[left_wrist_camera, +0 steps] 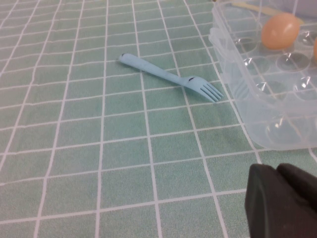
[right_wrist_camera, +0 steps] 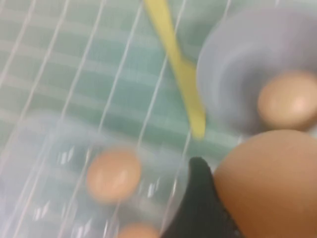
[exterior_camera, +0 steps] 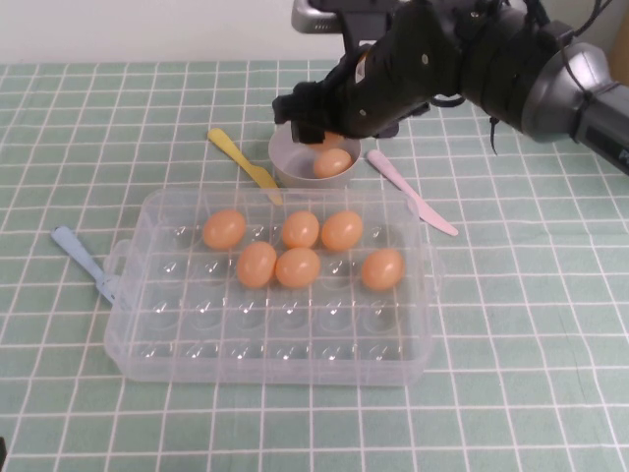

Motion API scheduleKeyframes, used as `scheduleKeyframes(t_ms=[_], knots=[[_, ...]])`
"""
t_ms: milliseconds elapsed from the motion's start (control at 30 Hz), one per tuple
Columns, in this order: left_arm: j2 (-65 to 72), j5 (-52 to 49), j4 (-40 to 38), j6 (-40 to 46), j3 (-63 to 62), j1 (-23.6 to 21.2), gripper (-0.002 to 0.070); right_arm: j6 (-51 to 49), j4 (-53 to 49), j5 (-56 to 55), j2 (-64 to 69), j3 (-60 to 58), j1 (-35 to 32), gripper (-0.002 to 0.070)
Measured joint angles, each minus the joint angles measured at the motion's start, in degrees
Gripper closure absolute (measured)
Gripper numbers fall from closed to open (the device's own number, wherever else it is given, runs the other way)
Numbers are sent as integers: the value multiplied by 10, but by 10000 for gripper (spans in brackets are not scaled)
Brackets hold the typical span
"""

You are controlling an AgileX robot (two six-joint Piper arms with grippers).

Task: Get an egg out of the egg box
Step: Place the egg in the bowl

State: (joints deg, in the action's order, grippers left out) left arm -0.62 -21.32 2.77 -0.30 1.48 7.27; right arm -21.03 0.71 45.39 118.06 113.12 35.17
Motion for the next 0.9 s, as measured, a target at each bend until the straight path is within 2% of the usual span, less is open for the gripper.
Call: scheduleKeyframes(t_ms=[433,900], knots=[[0,0,0,0,0,0,678,74,26,-187,85,-1,-36,250],[0,0,0,0,0,0,678,88,70,-198,155,69,-47,250]])
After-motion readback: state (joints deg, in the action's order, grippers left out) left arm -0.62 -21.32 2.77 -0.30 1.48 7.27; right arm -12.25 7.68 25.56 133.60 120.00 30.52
